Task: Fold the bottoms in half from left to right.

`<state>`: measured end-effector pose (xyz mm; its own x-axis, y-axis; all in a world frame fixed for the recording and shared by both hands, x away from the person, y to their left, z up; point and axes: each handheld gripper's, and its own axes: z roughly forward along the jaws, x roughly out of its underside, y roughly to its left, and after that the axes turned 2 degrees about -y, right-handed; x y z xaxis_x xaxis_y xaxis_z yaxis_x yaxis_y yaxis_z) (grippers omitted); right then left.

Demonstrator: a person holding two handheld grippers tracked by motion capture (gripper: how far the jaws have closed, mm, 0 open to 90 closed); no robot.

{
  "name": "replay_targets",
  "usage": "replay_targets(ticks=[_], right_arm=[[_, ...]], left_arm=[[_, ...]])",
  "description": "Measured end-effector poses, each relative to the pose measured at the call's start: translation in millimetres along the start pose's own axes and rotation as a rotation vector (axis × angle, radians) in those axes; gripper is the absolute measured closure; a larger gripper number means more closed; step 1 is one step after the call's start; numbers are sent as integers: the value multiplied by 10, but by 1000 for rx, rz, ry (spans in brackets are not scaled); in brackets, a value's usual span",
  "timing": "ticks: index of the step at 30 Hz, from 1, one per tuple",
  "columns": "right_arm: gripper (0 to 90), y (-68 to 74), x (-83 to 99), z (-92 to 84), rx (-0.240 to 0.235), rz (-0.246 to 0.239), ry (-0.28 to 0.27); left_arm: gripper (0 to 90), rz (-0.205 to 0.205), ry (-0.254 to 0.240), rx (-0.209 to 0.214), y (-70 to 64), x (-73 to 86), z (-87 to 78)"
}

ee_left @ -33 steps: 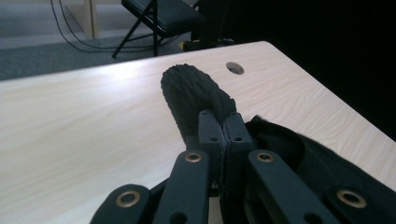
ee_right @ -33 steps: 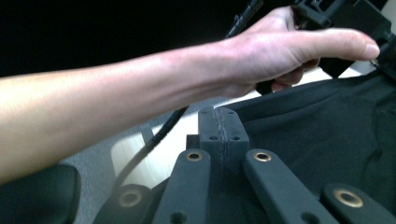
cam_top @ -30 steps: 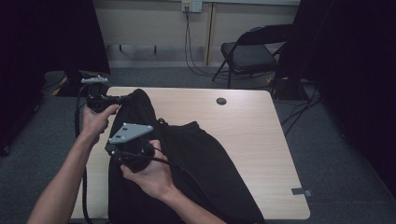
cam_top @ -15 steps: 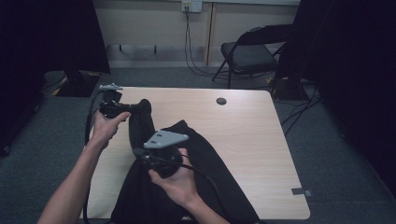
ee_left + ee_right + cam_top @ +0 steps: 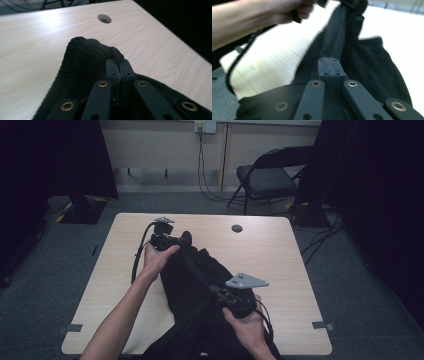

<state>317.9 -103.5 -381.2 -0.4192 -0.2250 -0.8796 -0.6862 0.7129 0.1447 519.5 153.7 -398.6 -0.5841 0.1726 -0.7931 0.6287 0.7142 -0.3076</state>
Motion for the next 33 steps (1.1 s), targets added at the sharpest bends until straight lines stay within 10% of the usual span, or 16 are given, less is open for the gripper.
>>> replay_targets(ticks=[5,10,21,25,28,31,33], right_arm=[[894,-411,336,52,129,16,107],[886,-675,634,178,182,46,262],[603,-730,807,60,216,10,321],[555,-676,773,-61,172,-2,247],[538,-595,789,-39,165,5,258],[519,-581,875,78,175,-11,298],[511,-602,909,152,184,-17,319]], left_arm=[[699,-7,-4,22,-63,69,282],[531,41,-15,12,-166,76,167],[734,164,97,109,-402,762,-178],[731,104,126,164,-485,947,-270],[701,198,190,139,-614,1097,-239],[654,165,253,119,-605,1240,-104],[637,219,274,43,-606,1293,-10]])
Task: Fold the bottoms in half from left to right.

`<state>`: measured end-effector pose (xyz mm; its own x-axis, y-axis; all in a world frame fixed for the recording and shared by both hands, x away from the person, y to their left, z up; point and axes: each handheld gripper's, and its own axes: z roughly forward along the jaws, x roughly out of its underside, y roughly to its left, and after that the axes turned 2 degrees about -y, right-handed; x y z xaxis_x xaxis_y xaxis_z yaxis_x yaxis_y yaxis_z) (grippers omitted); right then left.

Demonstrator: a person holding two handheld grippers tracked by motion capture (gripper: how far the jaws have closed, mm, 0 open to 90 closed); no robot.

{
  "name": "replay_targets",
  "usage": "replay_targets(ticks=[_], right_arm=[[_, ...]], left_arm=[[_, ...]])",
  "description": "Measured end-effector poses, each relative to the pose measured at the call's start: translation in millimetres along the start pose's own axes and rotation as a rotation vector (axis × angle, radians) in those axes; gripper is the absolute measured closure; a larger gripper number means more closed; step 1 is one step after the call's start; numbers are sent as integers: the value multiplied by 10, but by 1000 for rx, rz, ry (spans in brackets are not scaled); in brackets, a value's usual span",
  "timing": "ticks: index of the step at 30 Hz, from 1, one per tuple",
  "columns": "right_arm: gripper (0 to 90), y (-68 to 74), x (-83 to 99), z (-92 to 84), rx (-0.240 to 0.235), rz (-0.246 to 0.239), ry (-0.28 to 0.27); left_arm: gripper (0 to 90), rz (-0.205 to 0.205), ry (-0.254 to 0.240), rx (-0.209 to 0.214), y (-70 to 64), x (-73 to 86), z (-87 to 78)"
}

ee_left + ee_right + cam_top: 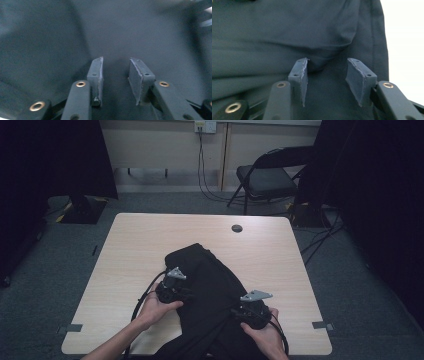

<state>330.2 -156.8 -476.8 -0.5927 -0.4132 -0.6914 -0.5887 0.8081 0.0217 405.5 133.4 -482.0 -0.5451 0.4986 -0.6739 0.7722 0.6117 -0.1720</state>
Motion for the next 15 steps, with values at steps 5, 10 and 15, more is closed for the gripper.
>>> replay_targets(ticks=[5,10,15], right_arm=[[473,-8,-71,171,-5,-34,26],[473,-42,-260,396,-8,-36,-8],[474,-73,-553,713,-12,-47,-35]], left_arm=[[704,3,-27,-39,109,-40,49],[759,-43,-57,-100,369,-121,90],[745,-70,-96,-180,681,-227,160]])
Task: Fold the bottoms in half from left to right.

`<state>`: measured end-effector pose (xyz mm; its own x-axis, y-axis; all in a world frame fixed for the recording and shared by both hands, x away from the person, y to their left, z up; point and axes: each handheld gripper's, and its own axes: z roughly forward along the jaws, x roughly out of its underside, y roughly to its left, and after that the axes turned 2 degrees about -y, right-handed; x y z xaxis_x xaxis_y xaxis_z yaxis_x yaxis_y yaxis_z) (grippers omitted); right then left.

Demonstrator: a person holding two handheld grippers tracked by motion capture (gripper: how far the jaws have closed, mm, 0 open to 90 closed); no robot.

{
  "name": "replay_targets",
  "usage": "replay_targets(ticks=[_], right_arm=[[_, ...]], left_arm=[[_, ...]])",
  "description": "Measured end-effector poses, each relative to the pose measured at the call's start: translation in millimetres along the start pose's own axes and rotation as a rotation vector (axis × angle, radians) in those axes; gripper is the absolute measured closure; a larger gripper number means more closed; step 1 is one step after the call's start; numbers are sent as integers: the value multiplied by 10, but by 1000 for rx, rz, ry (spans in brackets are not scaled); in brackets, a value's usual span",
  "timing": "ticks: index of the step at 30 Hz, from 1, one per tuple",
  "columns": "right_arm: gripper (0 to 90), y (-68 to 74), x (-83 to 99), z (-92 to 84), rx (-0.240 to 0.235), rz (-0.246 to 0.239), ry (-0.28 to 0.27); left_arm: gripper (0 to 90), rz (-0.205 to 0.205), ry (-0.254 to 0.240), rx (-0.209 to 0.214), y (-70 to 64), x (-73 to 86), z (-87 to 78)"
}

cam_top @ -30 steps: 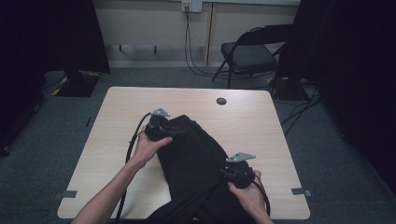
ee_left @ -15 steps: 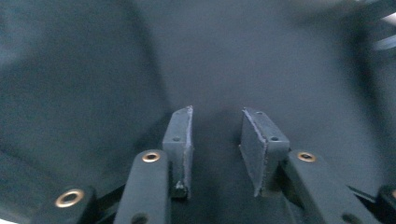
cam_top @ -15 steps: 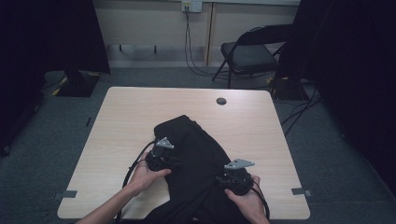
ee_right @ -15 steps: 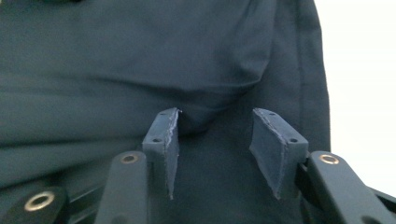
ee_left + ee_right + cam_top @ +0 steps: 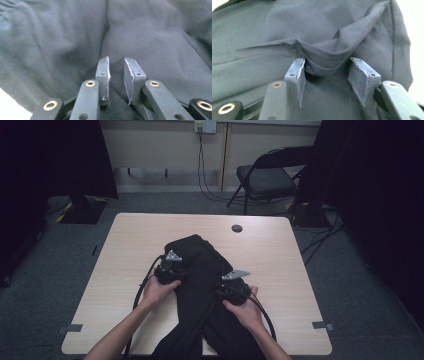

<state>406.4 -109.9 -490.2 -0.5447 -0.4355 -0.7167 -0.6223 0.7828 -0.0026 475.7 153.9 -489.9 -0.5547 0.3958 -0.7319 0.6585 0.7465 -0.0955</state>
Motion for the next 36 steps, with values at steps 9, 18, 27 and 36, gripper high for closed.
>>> replay_targets(ticks=[9,18,27,36], right_arm=[[478,-50,-486,521,14,8,-13],[438,-20,-627,575,20,-10,45],[454,480,-504,-134,-115,-92,-53],[458,1474,-212,-318,-380,-235,-24]], left_arm=[[580,-63,5,10,269,-147,-41],[603,20,30,54,42,89,-144],[648,30,16,9,39,63,-99],[657,13,2,46,108,89,-110]])
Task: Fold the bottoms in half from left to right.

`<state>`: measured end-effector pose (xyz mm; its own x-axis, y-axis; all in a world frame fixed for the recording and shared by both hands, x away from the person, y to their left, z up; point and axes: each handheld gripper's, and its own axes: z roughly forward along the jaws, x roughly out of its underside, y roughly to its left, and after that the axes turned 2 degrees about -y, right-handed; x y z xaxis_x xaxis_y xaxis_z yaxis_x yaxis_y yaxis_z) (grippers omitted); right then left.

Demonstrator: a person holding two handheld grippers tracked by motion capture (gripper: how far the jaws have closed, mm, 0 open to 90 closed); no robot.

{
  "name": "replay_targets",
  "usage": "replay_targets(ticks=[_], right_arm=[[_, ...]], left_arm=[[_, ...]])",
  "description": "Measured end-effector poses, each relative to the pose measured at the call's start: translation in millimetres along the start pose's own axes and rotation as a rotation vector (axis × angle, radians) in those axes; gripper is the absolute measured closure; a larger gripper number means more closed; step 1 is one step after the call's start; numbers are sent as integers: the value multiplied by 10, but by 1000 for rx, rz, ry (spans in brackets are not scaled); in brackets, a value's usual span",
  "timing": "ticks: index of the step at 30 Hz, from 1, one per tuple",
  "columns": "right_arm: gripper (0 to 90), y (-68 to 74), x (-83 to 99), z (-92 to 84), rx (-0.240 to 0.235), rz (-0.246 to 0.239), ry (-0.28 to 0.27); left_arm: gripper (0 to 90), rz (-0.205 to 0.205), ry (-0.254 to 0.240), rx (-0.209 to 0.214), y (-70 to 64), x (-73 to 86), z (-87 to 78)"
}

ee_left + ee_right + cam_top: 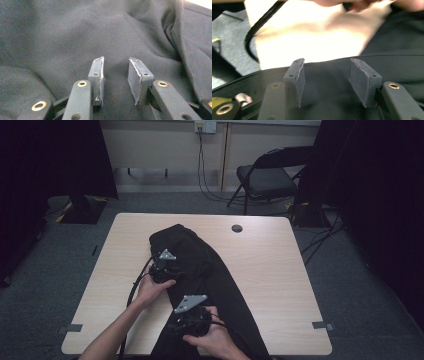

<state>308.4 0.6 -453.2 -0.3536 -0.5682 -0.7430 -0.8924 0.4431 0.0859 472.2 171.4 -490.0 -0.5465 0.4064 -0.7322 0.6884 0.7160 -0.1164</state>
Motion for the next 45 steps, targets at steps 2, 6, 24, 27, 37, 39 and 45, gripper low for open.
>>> replay_targets(ticks=[2,6,24,27,37,39,45], right_arm=[[419,68,20,125,-12,-9,18],[339,97,59,318,-9,-8,43],[900,114,79,141,70,-1,-15],[900,83,61,-148,103,2,-77],[900,-423,364,-1290,316,159,-253],[900,-590,504,-1444,392,189,-246],[900,-1078,1106,-1558,540,379,-87]], left_arm=[[658,-4,-4,8,17,4,-3],[666,-3,0,12,27,0,-4],[713,-11,-5,12,60,0,-2],[713,-7,-1,6,55,-4,-3],[714,-5,12,7,52,-14,-9],[714,-10,3,0,44,-13,-2],[714,-5,5,-7,38,-14,1]])
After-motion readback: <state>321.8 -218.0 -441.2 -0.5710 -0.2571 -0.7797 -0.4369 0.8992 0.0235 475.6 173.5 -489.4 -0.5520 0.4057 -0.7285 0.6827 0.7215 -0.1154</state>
